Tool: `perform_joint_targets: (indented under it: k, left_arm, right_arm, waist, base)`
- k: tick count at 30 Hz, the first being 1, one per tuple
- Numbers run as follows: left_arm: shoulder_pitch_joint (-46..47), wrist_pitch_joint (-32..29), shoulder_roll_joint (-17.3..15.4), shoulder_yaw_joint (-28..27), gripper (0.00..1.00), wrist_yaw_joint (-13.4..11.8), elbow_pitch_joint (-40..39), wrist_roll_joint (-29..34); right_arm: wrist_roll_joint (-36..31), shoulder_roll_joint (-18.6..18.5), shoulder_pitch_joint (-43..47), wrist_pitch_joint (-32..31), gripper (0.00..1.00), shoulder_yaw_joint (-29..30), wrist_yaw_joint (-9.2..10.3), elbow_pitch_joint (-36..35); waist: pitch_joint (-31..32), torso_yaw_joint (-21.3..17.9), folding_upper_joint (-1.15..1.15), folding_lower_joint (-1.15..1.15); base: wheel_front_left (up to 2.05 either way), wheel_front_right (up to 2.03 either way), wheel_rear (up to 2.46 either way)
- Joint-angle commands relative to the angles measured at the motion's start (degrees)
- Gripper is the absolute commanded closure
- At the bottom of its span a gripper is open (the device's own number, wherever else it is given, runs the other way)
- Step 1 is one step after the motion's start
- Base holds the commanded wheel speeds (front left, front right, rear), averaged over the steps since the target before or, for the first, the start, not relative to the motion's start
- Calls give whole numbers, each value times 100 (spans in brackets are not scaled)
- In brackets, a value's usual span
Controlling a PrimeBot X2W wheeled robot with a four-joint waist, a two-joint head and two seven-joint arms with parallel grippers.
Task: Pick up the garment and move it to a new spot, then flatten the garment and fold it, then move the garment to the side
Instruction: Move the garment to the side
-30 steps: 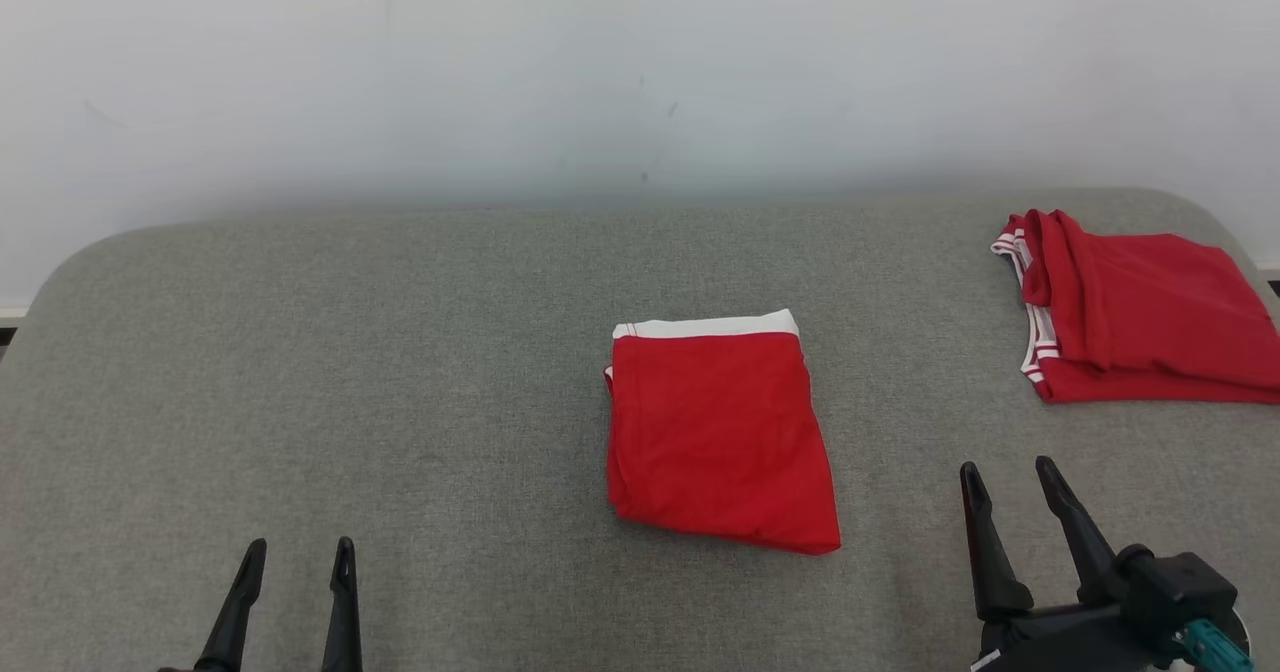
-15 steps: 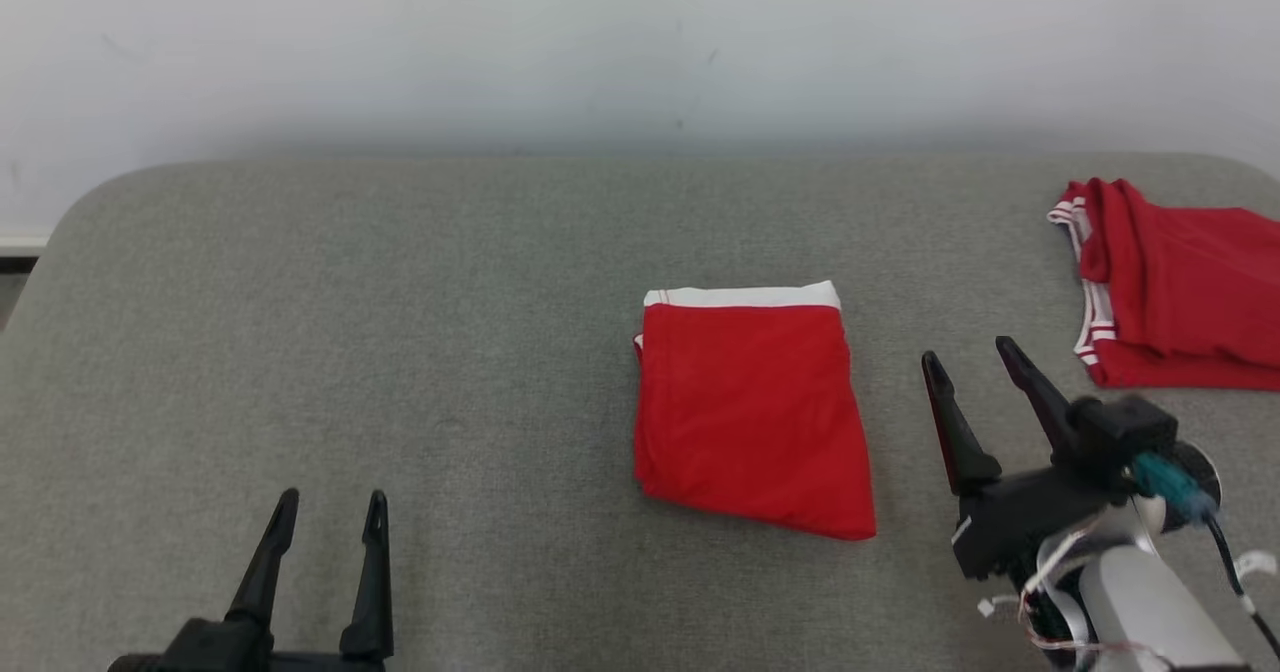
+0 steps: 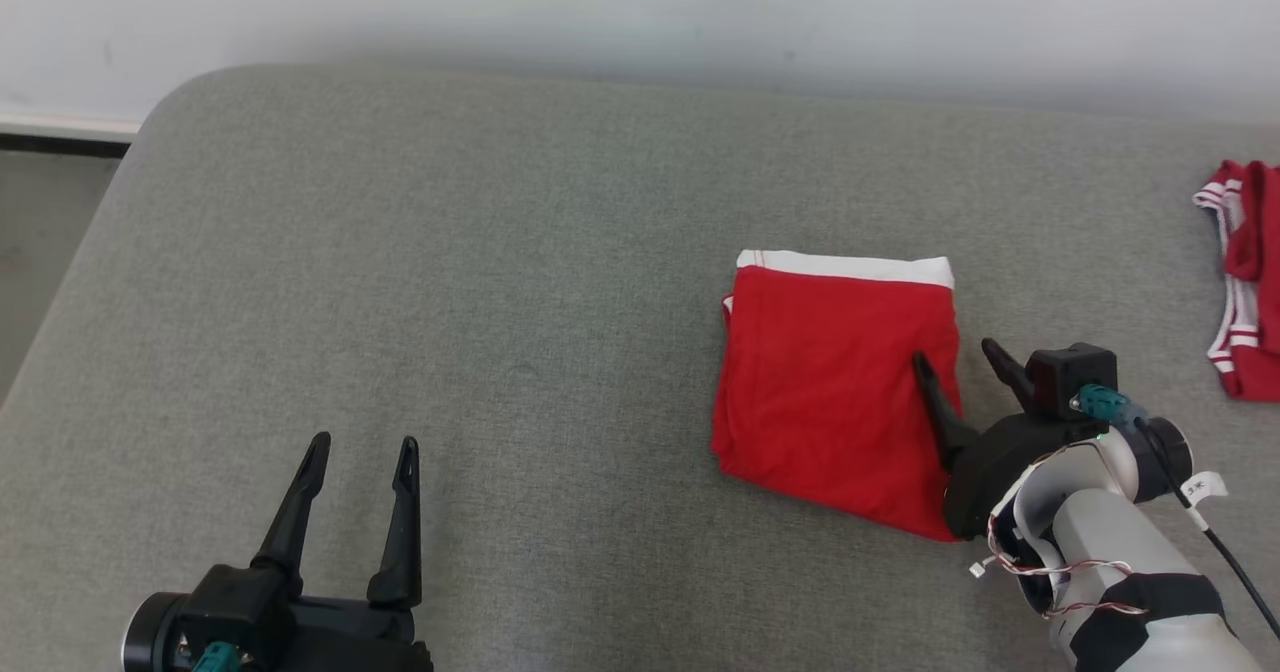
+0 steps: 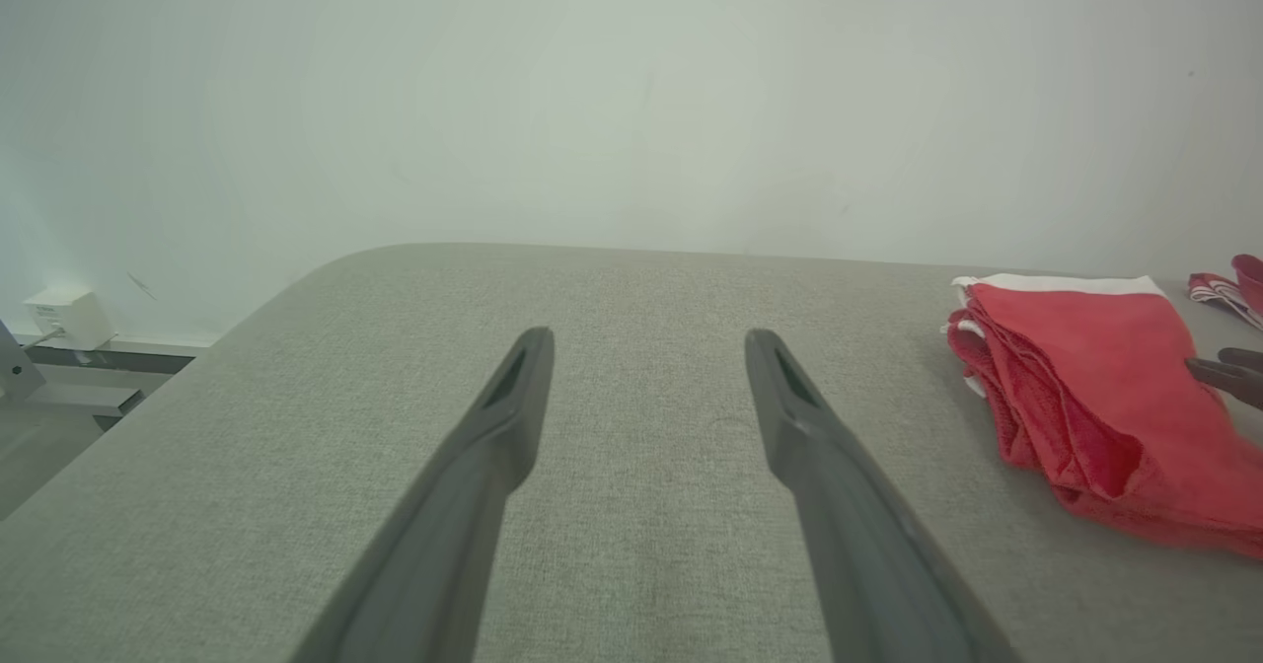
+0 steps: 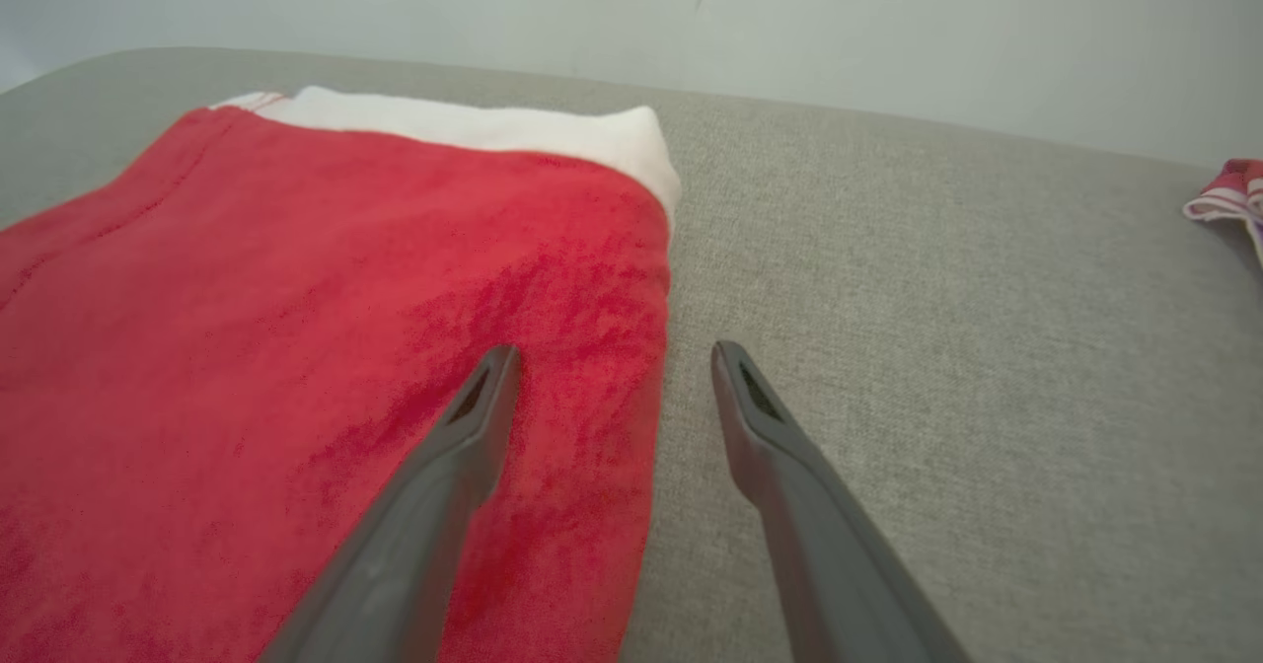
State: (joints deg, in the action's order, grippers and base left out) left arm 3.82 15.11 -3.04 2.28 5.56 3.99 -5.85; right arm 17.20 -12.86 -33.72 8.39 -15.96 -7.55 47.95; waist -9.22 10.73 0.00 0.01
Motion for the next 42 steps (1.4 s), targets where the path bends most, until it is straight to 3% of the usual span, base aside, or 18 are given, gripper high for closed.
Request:
perform_joint_targets:
  k: [1,9,10,11,12,21,27,32,42]
  left_arm:
    - [89,0,5,-13,0,-8,8,-31]
    - [147,0,12,14,0,-36,32,-53]
    - [170,0,13,1,0,-39,35,-60]
    - [179,0,14,-2,0,-39,34,-59]
    - [182,0,13,-7,0,-39,32,-62]
    - [347,-1,16,18,0,-49,-45,-129]
    - [540,0,14,88,0,-37,-135,-97]
    - [728,-2,13,-6,0,-37,-259,-83]
    - [1049,0,-98,-37,0,51,-636,182]
  right_arm:
    - [37,27,-62,26,0,-36,17,113]
    - [294,227,-149,165,0,-272,17,1104]
    - [379,313,-123,181,15,-387,16,1221]
    - [432,356,-110,176,79,-466,3,1262]
    - [502,377,-113,170,100,-527,3,1290]
    - [668,-122,-839,223,100,-1261,20,1016]
    - [858,-903,-1541,-25,100,-2098,18,418]
    - [1086,-1496,-1994,-211,100,-2466,18,-24]
    - [1575,-2849,-2710,-316,100,-2709,18,-481]
  waist:
    - [-154,159,0,-1]
    - [-208,188,0,-1]
    - [-217,161,0,-1]
    - [-223,146,0,-1]
    - [-231,127,0,-1]
    - [-582,-146,0,-1]
    - [-1114,-516,0,-1]
    - [-1484,-832,0,-1]
    - [-2081,-1472,0,-1]
  base:
    - [0,0,0]
    - [0,0,0]
    - [0,0,0]
    - [0,0,0]
    - [0,0,0]
    - [0,0,0]
    - [0,0,0]
    - [0,0,0]
    - [0,0,0]
